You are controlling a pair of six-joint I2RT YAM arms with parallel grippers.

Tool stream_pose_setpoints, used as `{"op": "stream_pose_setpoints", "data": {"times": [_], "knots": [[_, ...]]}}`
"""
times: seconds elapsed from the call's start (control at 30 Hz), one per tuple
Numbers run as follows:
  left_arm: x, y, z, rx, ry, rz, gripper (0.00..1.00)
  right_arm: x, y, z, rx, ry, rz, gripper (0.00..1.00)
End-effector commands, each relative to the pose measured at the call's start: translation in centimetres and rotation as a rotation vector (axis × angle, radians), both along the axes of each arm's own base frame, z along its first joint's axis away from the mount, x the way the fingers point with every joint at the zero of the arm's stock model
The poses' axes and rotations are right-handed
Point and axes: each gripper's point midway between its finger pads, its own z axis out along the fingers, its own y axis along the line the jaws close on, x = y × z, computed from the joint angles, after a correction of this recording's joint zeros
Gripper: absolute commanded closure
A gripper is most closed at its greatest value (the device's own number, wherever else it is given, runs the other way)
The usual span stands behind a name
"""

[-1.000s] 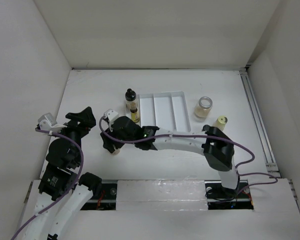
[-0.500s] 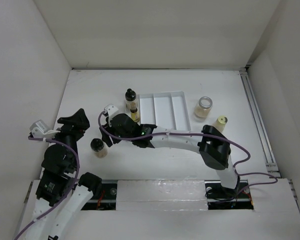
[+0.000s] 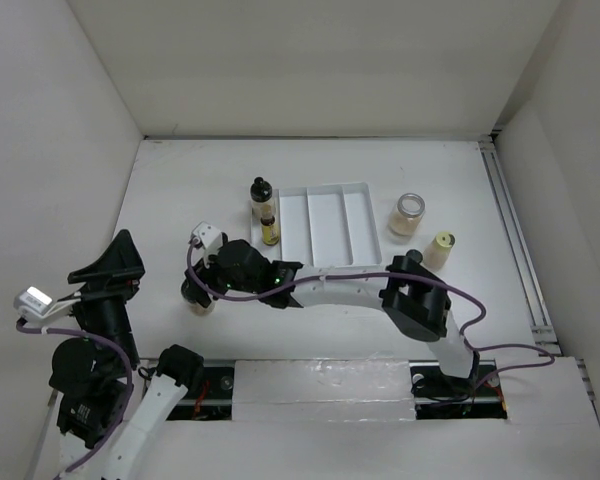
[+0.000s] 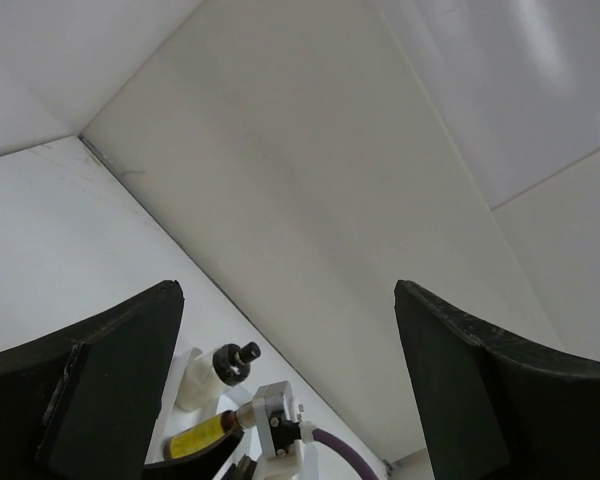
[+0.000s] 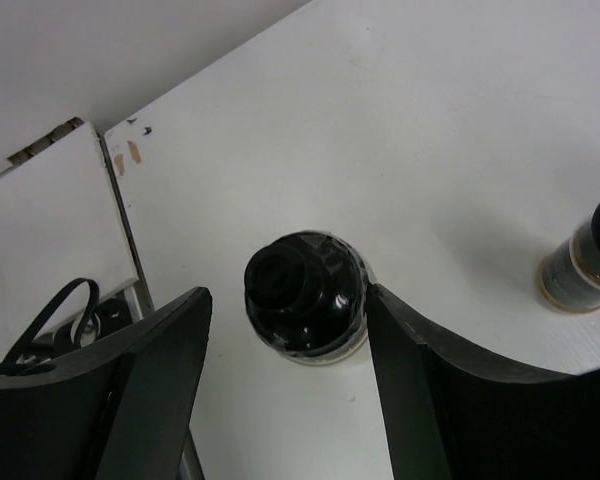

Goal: Organize the condiment bottles

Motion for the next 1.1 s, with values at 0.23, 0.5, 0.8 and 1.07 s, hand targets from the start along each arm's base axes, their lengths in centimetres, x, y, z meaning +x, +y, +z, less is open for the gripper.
{"op": "stream_pose_setpoints", "data": {"times": [0.23, 0.5, 0.8, 1.07], "knots": [[0.2, 0.2, 0.4, 0.005, -0.040, 0.022, 0.17, 0.2, 2.8, 1.5, 0.082, -0.033, 0.043, 0.40], [0.9, -0.3, -0.3, 0.041, -0.023, 0.011, 0.17, 1.0, 3.6, 3.7, 0.167, -0.044, -0.001, 0.70], [0.6, -0.2, 0.0, 0.033, -0.039, 0.012, 0.17, 2.8, -2.3, 17.7, 0.393, -0.177, -0.167, 0.71], [1.2, -0.8, 0.0, 0.069, -0.032, 0.000, 0.18, 10.6, -10.8, 24.9, 0.504, -0.238, -0.359, 0.71]]}}
